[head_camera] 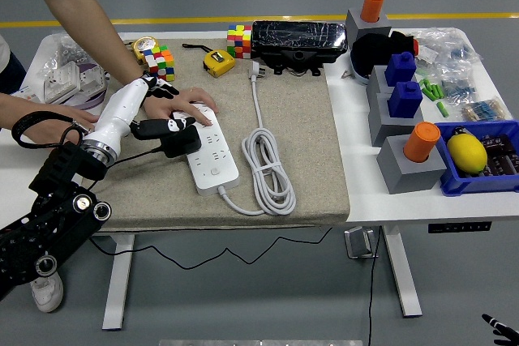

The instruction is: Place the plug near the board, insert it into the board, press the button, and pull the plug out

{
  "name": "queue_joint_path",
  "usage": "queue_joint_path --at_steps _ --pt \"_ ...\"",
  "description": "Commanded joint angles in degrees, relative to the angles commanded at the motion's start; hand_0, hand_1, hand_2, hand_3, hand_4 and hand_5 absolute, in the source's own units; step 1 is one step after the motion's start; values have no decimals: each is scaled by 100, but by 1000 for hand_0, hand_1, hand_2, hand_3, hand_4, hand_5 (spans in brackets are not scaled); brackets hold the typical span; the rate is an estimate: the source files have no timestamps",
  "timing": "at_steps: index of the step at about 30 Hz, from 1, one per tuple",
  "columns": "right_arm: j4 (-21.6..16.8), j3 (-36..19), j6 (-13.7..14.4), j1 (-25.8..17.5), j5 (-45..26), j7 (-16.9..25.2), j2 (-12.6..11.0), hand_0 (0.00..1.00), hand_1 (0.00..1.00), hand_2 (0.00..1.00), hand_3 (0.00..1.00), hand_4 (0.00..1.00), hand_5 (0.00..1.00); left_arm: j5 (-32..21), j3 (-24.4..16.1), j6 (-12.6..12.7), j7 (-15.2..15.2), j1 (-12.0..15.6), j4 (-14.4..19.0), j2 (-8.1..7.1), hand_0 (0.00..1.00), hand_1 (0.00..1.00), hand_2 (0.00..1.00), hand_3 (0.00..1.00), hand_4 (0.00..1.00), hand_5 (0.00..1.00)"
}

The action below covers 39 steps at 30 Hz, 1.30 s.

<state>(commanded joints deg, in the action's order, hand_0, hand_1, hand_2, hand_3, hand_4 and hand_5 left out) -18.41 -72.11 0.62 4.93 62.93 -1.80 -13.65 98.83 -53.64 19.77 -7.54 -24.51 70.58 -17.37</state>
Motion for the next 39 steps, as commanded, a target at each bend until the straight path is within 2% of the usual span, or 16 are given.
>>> queue_joint_path --at_steps 39 --pt "-3 89 24 -33 -15 31 -24 647 642 622 549 980 529 -40 31 -36 4 23 -68 0 697 674 646 627 956 361"
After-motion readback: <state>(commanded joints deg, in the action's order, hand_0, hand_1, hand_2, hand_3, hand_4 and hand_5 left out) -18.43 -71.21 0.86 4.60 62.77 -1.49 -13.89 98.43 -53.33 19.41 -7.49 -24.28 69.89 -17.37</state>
